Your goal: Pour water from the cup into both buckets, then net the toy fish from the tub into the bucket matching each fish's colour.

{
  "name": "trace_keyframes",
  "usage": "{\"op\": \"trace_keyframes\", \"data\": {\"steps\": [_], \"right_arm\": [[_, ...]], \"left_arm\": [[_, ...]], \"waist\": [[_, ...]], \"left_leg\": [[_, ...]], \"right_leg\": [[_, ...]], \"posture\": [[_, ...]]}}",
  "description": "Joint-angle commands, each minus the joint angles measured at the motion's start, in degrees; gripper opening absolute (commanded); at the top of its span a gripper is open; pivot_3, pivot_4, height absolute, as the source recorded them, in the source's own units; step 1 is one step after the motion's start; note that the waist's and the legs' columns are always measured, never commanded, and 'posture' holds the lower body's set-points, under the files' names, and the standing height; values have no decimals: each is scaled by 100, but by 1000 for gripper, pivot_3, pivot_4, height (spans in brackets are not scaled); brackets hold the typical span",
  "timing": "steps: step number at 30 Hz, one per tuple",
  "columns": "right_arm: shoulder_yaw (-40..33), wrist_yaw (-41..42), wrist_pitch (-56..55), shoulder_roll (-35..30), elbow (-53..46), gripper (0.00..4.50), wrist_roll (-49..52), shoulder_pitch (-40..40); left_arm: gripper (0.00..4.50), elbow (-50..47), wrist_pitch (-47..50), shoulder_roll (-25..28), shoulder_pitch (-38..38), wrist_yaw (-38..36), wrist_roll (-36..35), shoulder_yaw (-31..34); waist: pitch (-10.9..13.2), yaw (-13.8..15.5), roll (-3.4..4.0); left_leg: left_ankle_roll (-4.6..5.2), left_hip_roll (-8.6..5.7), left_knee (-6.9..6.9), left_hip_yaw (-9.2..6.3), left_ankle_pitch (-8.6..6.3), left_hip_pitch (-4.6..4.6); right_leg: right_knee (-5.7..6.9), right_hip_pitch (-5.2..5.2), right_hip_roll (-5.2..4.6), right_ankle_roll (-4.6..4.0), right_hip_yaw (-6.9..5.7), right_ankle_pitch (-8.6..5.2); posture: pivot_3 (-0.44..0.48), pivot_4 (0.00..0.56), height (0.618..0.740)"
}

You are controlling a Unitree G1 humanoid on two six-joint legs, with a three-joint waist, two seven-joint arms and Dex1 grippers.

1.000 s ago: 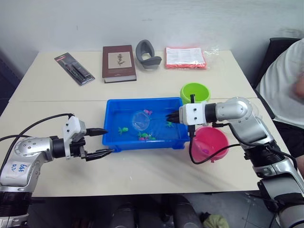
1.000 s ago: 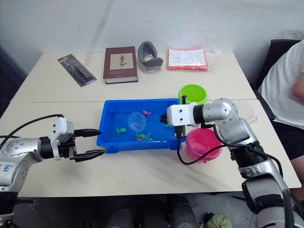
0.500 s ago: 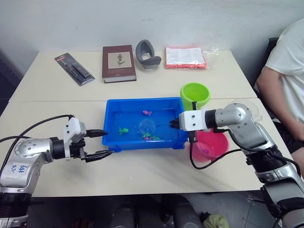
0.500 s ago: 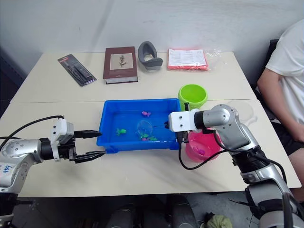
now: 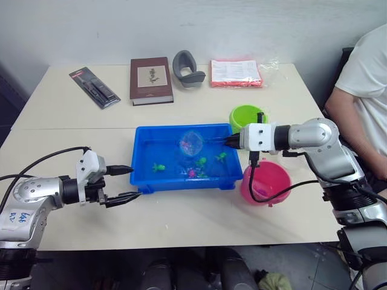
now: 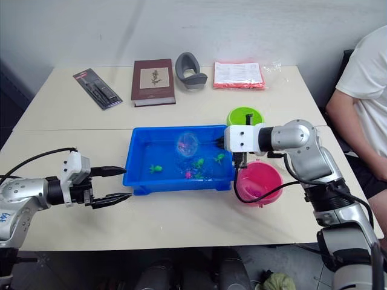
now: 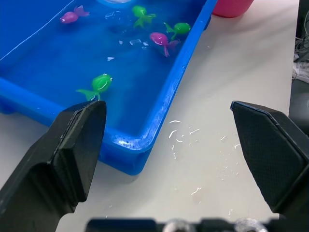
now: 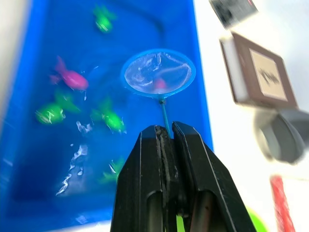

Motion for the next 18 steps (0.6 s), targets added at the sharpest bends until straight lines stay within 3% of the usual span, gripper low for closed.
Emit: {"op": "trace_keyframes", "data": {"steps": [1, 18], "right_arm": [[38, 131, -7, -72, -307, 0, 44, 146], [375, -115, -618, -59, 543, 0, -832, 53]], "left_arm": [[4445, -212, -16, 43, 49, 31, -70, 117], [4445, -215, -44, 66, 27, -44, -61, 82]], "waist": [[0, 3, 0], [1, -4, 1]], "left_leg": [[1, 0, 0, 0, 0, 0], [-1, -1, -1, 2, 0, 0]], "right_leg": [[0, 0, -1, 0, 0, 0], [2, -2, 1, -2, -1, -1]], "posture": [[0, 150, 740], [0, 150, 740]]}}
